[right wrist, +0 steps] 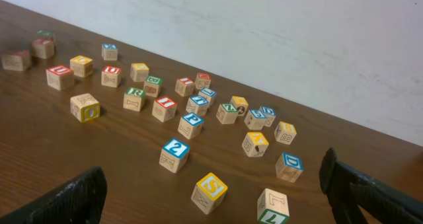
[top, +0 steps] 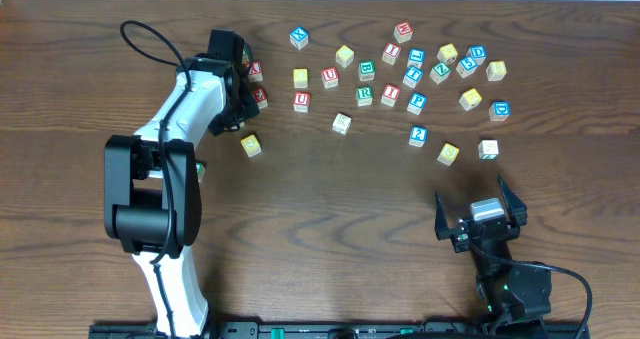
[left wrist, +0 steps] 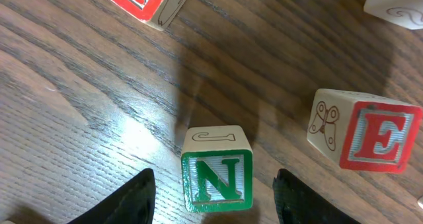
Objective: Spell out NEURIPS
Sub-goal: 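Close the left gripper on the green N block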
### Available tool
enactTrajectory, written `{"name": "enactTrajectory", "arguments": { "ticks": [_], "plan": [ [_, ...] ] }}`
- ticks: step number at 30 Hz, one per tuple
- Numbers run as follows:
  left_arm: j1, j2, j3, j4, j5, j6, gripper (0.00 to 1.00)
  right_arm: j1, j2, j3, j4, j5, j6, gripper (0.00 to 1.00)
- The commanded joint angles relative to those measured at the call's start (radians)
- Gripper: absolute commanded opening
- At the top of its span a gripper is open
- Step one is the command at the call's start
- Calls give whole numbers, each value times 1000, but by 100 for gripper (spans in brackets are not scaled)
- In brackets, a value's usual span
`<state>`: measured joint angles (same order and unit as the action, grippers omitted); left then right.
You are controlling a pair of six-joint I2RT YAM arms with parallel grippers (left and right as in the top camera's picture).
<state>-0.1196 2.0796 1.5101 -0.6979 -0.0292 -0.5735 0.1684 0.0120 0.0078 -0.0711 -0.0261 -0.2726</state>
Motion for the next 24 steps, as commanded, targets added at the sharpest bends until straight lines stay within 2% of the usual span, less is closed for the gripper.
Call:
{"name": "enactTrajectory", "arguments": {
  "ticks": [1,24],
  "plan": [
    [0,42,9,0,-8,-8,57,-13,-5,-2,-4,8,14,99],
    [0,50,18,19,-8,19,57,-13,-5,-2,-4,8,14,99]
  ]
}}
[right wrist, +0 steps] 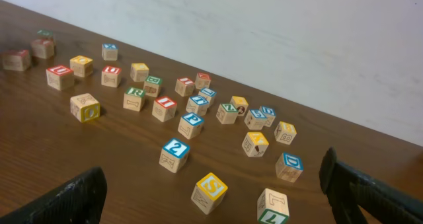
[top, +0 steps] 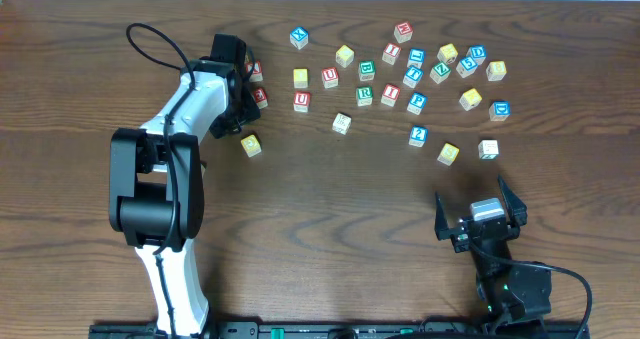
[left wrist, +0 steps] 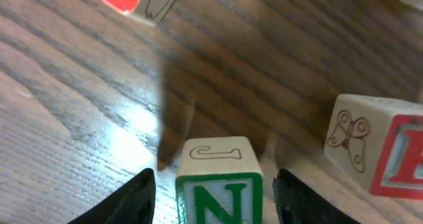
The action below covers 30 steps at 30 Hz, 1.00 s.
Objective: Spell out NEURIPS
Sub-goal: 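Close the left gripper on the green N block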
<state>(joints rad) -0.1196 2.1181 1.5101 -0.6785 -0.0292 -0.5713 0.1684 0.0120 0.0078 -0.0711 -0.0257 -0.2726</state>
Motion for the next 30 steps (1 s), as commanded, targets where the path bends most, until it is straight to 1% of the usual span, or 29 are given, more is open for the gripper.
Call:
{"name": "enactTrajectory", "arguments": {
  "ticks": [1,6,8,10,13,30],
  "plan": [
    [0,12,19,0,-8,17,57,-13,-5,-2,-4,8,14,99],
    [0,12,20,-1,-8,17,56,-13,-5,-2,-4,8,14,99],
    [0,12,20,-2,-6,17,50,-13,-5,-2,-4,8,14,99],
    [0,12,20,-5,-5,17,41,-13,-5,-2,-4,8,14,99],
    [0,12,20,-10,-5,17,34,-13,-5,-2,-4,8,14,99],
    [0,8,20,-16,-5,26,34,-13,-5,-2,-4,8,14,99]
  ]
}}
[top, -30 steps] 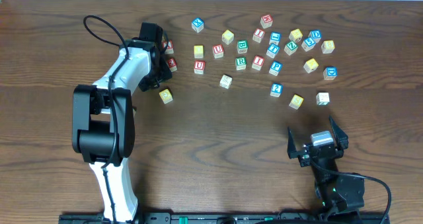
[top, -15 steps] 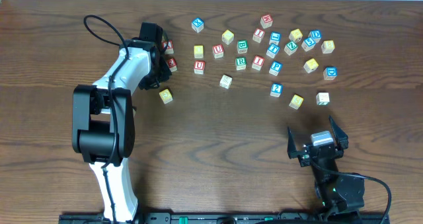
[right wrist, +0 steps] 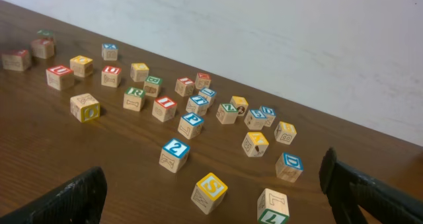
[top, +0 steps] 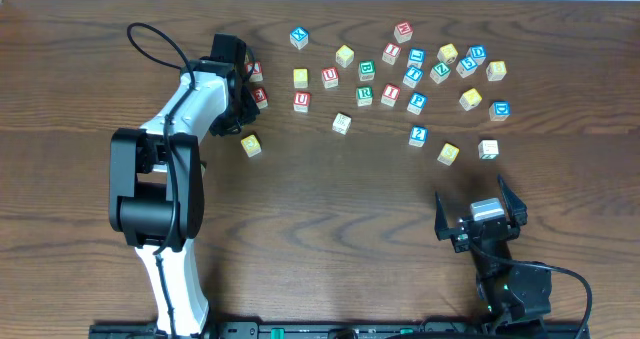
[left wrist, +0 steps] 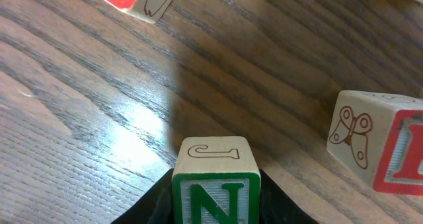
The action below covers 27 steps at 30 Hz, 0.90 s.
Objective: Spell out NEURIPS
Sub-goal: 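Close the left gripper on the green N block, then lift the N block and carry it toward the open table area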
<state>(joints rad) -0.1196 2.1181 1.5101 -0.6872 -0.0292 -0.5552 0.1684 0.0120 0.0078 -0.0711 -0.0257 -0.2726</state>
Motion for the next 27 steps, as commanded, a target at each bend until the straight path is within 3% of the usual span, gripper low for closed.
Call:
{"name": "enactTrajectory", "arguments": {
  "ticks": [1,27],
  "plan": [
    [0,6,20,-7,-5,15,34,-13,-5,-2,-4,8,14,99],
    [-1,-239,21,-51,-5,133,30,-13,-5,-2,-4,8,14,99]
  ]
}}
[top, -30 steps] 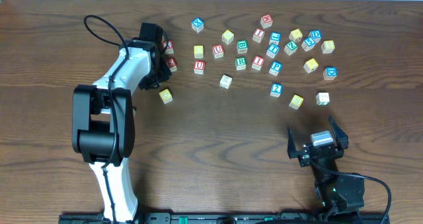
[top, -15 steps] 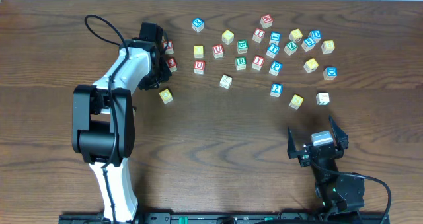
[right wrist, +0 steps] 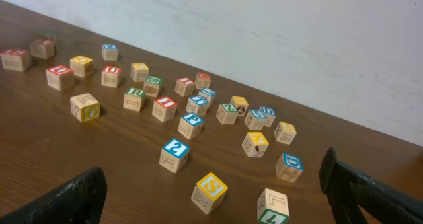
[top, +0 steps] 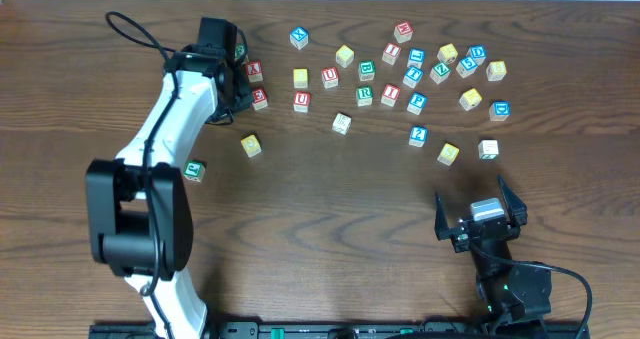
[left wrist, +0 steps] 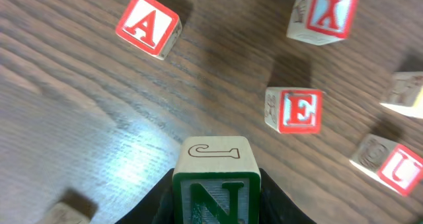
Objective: Spell out NEURIPS
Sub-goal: 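Lift the N block and carry it toward the open table area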
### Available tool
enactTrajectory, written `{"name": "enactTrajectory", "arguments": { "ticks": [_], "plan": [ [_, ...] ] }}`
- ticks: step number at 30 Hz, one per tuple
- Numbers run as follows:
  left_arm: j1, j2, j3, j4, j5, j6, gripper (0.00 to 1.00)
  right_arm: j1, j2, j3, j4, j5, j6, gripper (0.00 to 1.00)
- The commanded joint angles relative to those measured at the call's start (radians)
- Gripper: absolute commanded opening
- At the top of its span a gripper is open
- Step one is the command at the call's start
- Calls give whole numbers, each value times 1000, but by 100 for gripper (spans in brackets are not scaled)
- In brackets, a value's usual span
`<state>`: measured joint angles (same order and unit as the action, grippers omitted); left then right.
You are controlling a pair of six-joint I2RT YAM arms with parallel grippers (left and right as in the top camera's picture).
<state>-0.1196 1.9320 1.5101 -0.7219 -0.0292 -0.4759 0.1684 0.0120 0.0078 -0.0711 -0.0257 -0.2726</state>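
My left gripper (left wrist: 216, 201) is shut on the green N block (left wrist: 216, 183) and holds it above the table. Below it lie a red A block (left wrist: 147, 34), a red E block (left wrist: 299, 110), a red Y block (left wrist: 322, 14) and a red U block (left wrist: 390, 164). Overhead, the left gripper (top: 228, 69) is at the back left beside the red E block (top: 260, 97); the N is hidden there. A green R (top: 364, 95), red I (top: 390, 94), blue P (top: 417, 102) and yellow S (top: 448, 153) lie further right. My right gripper (right wrist: 211, 187) is open, near the front right.
A yellow block (top: 250, 145) and a green block (top: 194, 170) lie alone left of centre. Several more letter and number blocks are scattered at the back right (top: 447, 53). A pale wall (right wrist: 277, 39) rises behind the table's far edge.
My left gripper, shut on the N block low at the table, now holds it well above the wood, with more blocks showing beneath. The left arm has swung left. The right arm has not moved.
My left gripper was open above the N block, which stood beside the red E. Then its fingers were lower, on either side of the block. Then they were shut on it at the table. Now the N is lifted clear.
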Motion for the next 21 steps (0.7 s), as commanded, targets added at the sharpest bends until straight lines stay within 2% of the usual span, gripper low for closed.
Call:
{"name": "enactTrajectory", "arguments": {
  "ticks": [1,4,8,14,21],
  "plan": [
    [-1,-68,21,-26,-4,74,30,-13,-5,-2,-4,8,14,99],
    [-1,-122,21,-79,4,144,30,-13,-5,-2,-4,8,14,99],
    [-4,-196,21,-152,97,238,28,-13,-5,-2,-4,8,14,99],
    [-35,-280,21,-251,100,271,28,-13,-5,-2,-4,8,14,99],
    [-108,-301,-8,-309,100,277,14,-13,-5,-2,-4,8,14,99]
  ]
}}
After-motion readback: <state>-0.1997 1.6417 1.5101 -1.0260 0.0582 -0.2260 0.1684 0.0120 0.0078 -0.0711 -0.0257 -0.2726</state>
